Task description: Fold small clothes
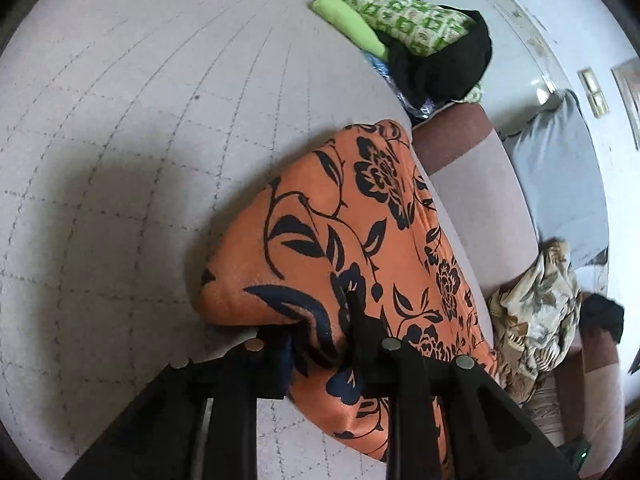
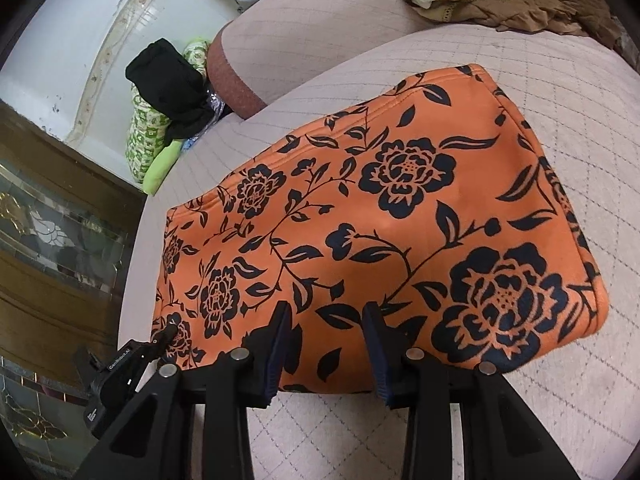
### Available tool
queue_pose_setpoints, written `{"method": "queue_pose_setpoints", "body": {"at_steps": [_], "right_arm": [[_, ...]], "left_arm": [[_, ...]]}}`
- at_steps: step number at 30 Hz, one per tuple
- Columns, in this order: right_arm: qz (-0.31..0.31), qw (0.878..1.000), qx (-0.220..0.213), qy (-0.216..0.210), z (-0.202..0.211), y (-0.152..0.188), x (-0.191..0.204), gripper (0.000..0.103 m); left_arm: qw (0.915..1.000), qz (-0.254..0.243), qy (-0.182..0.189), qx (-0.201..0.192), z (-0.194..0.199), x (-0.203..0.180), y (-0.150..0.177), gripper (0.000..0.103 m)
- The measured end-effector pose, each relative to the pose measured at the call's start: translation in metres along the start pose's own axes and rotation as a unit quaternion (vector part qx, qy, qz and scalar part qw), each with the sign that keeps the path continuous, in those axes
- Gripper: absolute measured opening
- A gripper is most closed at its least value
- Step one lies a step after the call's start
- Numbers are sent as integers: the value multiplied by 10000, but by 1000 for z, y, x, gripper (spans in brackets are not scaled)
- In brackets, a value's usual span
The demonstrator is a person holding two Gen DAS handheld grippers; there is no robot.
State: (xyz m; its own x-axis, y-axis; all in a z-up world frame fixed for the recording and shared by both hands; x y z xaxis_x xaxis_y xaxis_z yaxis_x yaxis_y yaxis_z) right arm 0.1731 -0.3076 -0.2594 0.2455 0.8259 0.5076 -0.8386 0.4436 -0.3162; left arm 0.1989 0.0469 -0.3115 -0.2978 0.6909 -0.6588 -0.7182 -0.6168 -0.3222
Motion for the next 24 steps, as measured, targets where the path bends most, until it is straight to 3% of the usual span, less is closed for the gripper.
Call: {"method": "queue_pose_setpoints", "body": {"at_steps": [1,3,5,7,8,9,11,14,16,18,20,24], "right_arm": [[11,10000,10,-51,-2,0,2,37],[70,9998,57,-153,-6,3,8,35],[187,9995,122,-220,-13,7,16,35],[271,9988,317,-271,-27,16,22,35],[289,9979,523,-249,-37,22,23,36],[353,9966,728,-119,-47,28,22,32],[625,9957,659,159,-47,29,25,29],[278,9969,734,-113,-35,24,18,28],[-115,9979,584,-242,-21,13,1,29],[-314,9990,294,-99,-4,-1,-20,30],[-468,9989,-47,58,18,-14,-43,32],[-933,9947,-418,-93,51,-31,-81,32]], "left_arm": [[10000,-28,-11,18,0,0,0,25],[9998,126,85,107,-4,0,0,44],[9993,288,220,77,-4,-3,-2,48],[9999,146,2,49,-3,-5,-1,45],[9998,-3,-193,2,-3,-7,0,29],[9991,-202,-373,-39,-1,-10,1,24],[9977,-491,-462,-99,3,-20,1,20],[9940,-966,-408,-310,20,-44,-1,17],[9882,-1432,-324,-445,33,-70,2,16],[9806,-1858,-307,-545,41,-97,8,16],[9696,-2347,-246,-645,49,-127,21,15],[9433,-3241,-62,-717,53,-192,56,15]]}}
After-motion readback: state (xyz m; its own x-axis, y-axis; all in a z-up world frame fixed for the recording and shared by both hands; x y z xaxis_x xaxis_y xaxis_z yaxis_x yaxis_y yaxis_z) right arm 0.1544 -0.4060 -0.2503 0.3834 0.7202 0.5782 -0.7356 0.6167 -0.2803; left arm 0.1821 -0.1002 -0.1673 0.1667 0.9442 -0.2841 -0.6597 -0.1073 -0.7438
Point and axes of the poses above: each gripper's, at about its wrist camera, not at the fingertips, and z roughly against the way its jaws point, x to its left, y to its underside, the point moved 6 cm from there along -z, roughly the way its jaws point, and after that the axes turned 2 degrees about x, right-handed, at the moved point
